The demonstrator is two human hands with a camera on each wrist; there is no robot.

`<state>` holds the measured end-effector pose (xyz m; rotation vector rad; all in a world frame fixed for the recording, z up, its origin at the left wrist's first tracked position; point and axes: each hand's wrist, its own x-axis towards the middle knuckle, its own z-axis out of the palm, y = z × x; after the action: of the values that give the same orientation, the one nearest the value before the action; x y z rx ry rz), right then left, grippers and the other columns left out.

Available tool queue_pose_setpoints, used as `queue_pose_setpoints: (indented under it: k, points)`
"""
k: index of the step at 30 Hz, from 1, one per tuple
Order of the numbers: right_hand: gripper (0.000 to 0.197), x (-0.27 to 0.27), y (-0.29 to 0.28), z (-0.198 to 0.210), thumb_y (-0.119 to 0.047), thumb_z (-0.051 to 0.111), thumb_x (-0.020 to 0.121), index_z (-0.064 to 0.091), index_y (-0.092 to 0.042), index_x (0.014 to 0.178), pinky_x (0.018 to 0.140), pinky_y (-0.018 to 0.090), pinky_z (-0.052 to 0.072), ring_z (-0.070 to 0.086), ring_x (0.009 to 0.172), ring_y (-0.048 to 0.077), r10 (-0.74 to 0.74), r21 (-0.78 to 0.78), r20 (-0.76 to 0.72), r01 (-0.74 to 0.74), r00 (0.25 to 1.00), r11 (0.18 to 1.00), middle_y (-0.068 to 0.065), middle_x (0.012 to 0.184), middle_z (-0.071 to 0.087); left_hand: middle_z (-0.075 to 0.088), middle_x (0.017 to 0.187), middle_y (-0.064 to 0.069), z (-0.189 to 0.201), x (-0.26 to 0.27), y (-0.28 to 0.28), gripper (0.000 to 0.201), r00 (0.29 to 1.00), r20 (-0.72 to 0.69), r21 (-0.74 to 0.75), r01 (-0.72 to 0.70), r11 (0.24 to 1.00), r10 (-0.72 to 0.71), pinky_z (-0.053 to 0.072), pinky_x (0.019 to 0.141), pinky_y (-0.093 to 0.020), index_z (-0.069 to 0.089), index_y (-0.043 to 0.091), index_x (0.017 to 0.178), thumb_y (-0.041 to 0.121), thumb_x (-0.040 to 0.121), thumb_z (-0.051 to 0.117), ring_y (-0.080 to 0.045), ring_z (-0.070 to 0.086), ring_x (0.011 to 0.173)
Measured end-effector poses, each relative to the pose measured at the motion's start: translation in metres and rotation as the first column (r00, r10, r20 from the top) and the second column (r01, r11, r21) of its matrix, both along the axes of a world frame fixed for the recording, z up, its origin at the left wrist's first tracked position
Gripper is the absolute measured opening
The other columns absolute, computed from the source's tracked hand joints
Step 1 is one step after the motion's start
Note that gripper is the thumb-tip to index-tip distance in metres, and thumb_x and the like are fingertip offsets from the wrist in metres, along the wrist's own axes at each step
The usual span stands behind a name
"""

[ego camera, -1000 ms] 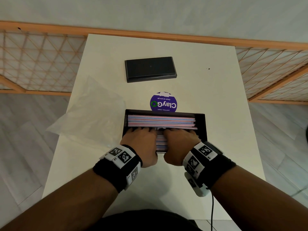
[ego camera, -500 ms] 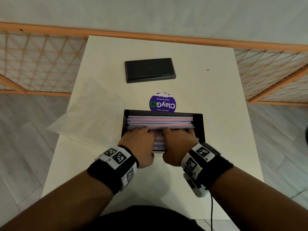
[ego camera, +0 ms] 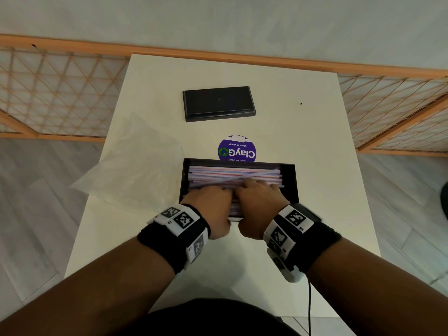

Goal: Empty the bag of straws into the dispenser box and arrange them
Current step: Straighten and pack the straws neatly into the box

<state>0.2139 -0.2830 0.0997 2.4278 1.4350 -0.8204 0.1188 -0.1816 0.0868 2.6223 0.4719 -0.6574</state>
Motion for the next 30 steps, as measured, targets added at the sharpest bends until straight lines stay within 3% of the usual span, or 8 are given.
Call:
queue_pose_setpoints:
  k: [4, 7, 9, 15, 19, 23, 26, 30]
  points:
    - [0.037, 0.011, -0.01, -0.001, -0.036, 0.062, 0.073, 0.059, -0.025, 0.108, 0.083, 0.033, 0.053, 0.066, 0.096, 0.026, -0.07, -0.013, -0.031, 0.07, 0.997, 0.997, -0.002, 0.1, 0.067, 0.062, 0.124, -0.002, 0.004, -0.005, 0.013, 0.039, 0.996, -0.092, 0.063, 0.025, 0.998, -0.019, 0.052, 0.097, -0.038, 0.065, 0.021, 0.121, 0.04, 0.087, 0.066, -0.025, 0.06, 0.116]
    - [0.032, 0.012, -0.011, -0.004, -0.039, 0.06, 0.075, 0.061, -0.024, 0.103, 0.08, 0.032, 0.053, 0.065, 0.091, 0.026, -0.077, -0.061, -0.041, 0.075, 0.996, 0.995, -0.001, 0.093, 0.065, 0.048, 0.132, -0.006, 0.002, -0.006, 0.012, 0.038, 0.99, -0.136, 0.088, 0.034, 0.996, -0.022, 0.045, 0.1, -0.04, 0.063, 0.019, 0.123, 0.039, 0.091, 0.062, -0.027, 0.047, 0.127]
    - [0.03, 0.01, -0.008, -0.007, -0.036, 0.06, 0.076, 0.06, -0.022, 0.103, 0.079, 0.032, 0.053, 0.065, 0.09, 0.026, -0.076, -0.081, -0.047, 0.072, 0.996, 0.994, -0.001, 0.089, 0.061, 0.054, 0.128, -0.004, 0.002, -0.005, 0.01, 0.034, 0.991, -0.136, 0.088, 0.029, 0.996, -0.017, 0.047, 0.1, -0.039, 0.063, 0.021, 0.121, 0.038, 0.091, 0.062, -0.025, 0.053, 0.122]
    - [0.037, 0.012, -0.007, -0.011, -0.036, 0.062, 0.075, 0.058, -0.024, 0.11, 0.087, 0.036, 0.054, 0.064, 0.095, 0.025, -0.122, -0.069, -0.091, 0.116, 0.988, 0.991, -0.002, 0.102, 0.065, 0.066, 0.119, -0.001, 0.001, -0.006, 0.006, 0.031, 0.991, -0.13, 0.143, 0.05, 0.988, -0.031, 0.048, 0.099, -0.036, 0.064, 0.022, 0.116, 0.038, 0.09, 0.061, -0.024, 0.063, 0.112]
    - [0.036, 0.011, -0.008, -0.012, -0.037, 0.063, 0.075, 0.057, -0.024, 0.109, 0.091, 0.036, 0.052, 0.063, 0.1, 0.024, -0.126, -0.064, -0.087, 0.12, 0.988, 0.991, -0.004, 0.102, 0.062, 0.065, 0.122, -0.001, -0.001, -0.004, 0.005, 0.034, 0.992, -0.122, 0.144, 0.039, 0.989, -0.021, 0.048, 0.102, -0.038, 0.063, 0.023, 0.119, 0.039, 0.089, 0.062, -0.024, 0.061, 0.114]
    - [0.048, 0.01, -0.008, -0.011, -0.038, 0.063, 0.074, 0.061, -0.026, 0.121, 0.101, 0.045, 0.041, 0.047, 0.121, 0.028, -0.102, -0.07, -0.031, 0.1, 0.994, 0.993, 0.001, 0.124, 0.049, 0.052, 0.132, -0.004, -0.001, -0.004, 0.006, 0.041, 0.99, -0.139, 0.14, 0.024, 0.99, -0.005, 0.046, 0.103, -0.04, 0.062, 0.022, 0.125, 0.039, 0.088, 0.063, -0.027, 0.056, 0.12]
    - [0.044, 0.01, -0.007, -0.008, -0.033, 0.062, 0.076, 0.059, -0.022, 0.118, 0.103, 0.044, 0.042, 0.053, 0.116, 0.027, -0.092, -0.066, -0.035, 0.09, 0.995, 0.994, 0.001, 0.119, 0.055, 0.048, 0.132, -0.005, -0.002, -0.004, 0.005, 0.042, 0.991, -0.133, 0.143, 0.026, 0.989, -0.006, 0.049, 0.099, -0.04, 0.061, 0.021, 0.127, 0.038, 0.088, 0.064, -0.027, 0.057, 0.119]
    - [0.047, 0.006, -0.008, -0.009, -0.03, 0.061, 0.078, 0.046, -0.018, 0.121, 0.107, 0.047, 0.039, 0.06, 0.108, 0.028, -0.116, -0.04, -0.05, 0.114, 0.992, 0.993, 0.002, 0.109, 0.062, 0.062, 0.127, -0.002, -0.003, -0.005, 0.005, 0.05, 0.996, -0.085, 0.122, 0.011, 0.992, -0.001, 0.05, 0.102, -0.039, 0.049, 0.02, 0.132, 0.035, 0.087, 0.066, -0.026, 0.062, 0.115]
